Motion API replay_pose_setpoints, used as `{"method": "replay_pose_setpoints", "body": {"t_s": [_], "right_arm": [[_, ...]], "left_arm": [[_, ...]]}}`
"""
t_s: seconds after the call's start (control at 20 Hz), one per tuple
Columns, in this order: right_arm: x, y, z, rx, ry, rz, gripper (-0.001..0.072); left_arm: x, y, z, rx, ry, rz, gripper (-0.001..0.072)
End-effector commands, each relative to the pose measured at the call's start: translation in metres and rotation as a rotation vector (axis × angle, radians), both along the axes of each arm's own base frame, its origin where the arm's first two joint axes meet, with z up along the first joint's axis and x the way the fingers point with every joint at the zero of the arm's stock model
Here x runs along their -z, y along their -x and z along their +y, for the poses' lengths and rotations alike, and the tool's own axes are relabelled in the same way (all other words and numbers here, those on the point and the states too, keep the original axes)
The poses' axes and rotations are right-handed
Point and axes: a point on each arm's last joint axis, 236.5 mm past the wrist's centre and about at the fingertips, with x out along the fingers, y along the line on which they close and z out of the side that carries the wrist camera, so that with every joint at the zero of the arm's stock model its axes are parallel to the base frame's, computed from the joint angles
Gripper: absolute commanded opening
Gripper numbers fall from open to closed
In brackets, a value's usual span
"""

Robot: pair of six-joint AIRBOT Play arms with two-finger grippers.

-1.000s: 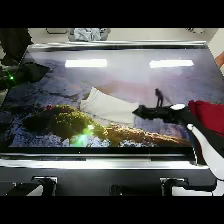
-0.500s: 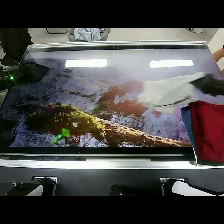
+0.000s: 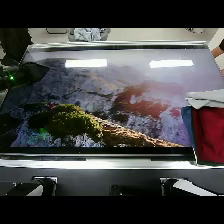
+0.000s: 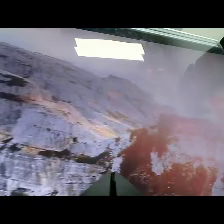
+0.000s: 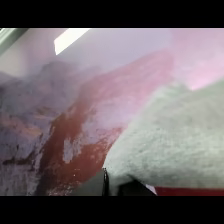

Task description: Fold the shirts.

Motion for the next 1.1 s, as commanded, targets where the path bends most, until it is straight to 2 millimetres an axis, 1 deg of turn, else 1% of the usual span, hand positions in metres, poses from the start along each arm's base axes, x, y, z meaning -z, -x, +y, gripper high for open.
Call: {"method": "replay_pose_setpoints", "body": {"t_s": [0.0,0.05,0.1,0.15,0.2,0.35,0.4,0.45,0.6,0.7,0.75,0.8,0.85,0.9,0.95,1.0,1.05], "right_arm": [[-0.017,0.038,-0.025,0.120,0.001,0.004,0.0044],[-0.018,0.049,-0.028,0.137,0.001,0.012,0.0044],[-0.015,0.061,-0.028,0.137,-0.011,0.038,0.0044],[-0.006,0.076,-0.022,0.120,-0.034,0.097,0.0044],[0.009,0.097,-0.015,0.088,-0.043,0.195,0.0044],[0.052,0.153,-0.037,0.202,0.067,0.503,0.0044],[0.067,0.172,-0.039,0.215,0.088,0.599,0.0044],[0.082,0.185,-0.037,0.213,0.076,0.665,0.0044],[0.135,0.202,-0.013,0.172,-0.066,0.772,0.0044],[0.165,0.215,-0.009,0.163,-0.086,0.834,0.0044],[0.177,0.221,-0.011,0.162,-0.079,0.858,0.0044],[0.186,0.224,-0.015,0.175,-0.065,0.871,0.0045],[0.189,0.222,-0.018,0.184,-0.054,0.861,0.0107],[0.190,0.219,-0.022,0.191,-0.040,0.850,0.0286],[0.189,0.213,-0.028,0.169,-0.002,0.816,0.0496],[0.183,0.205,-0.037,0.145,0.056,0.773,0.0514],[0.164,0.187,-0.052,0.145,0.132,0.686,0.0514]], "left_arm": [[0.000,0.000,0.000,0.002,-0.006,-0.003,0.0032],[0.000,0.000,0.000,0.005,-0.010,-0.007,0.0032],[0.000,0.000,0.000,0.010,-0.020,-0.013,0.0032],[0.000,0.000,0.000,0.011,-0.023,-0.015,0.0032],[-0.001,-0.001,0.001,0.008,-0.022,-0.019,0.0032],[-0.005,-0.005,0.003,-0.006,-0.017,-0.040,0.0032],[-0.006,-0.005,0.003,-0.007,-0.016,-0.042,0.0032],[-0.006,-0.005,0.003,-0.007,-0.016,-0.042,0.0032],[-0.006,-0.005,0.003,-0.007,-0.017,-0.042,0.0032],[-0.006,-0.005,0.003,-0.007,-0.016,-0.042,0.0032],[-0.006,-0.005,0.003,-0.007,-0.016,-0.042,0.0032],[-0.006,-0.005,0.003,-0.007,-0.016,-0.042,0.0032],[-0.006,-0.005,0.003,-0.007,-0.016,-0.042,0.0032],[-0.006,-0.005,0.003,-0.007,-0.016,-0.042,0.0031],[-0.007,-0.005,0.003,-0.008,-0.016,-0.044,0.0031],[-0.011,-0.005,0.003,-0.007,-0.016,-0.052,0.0031],[-0.020,-0.005,0.003,-0.008,-0.016,-0.073,0.0030]]}}
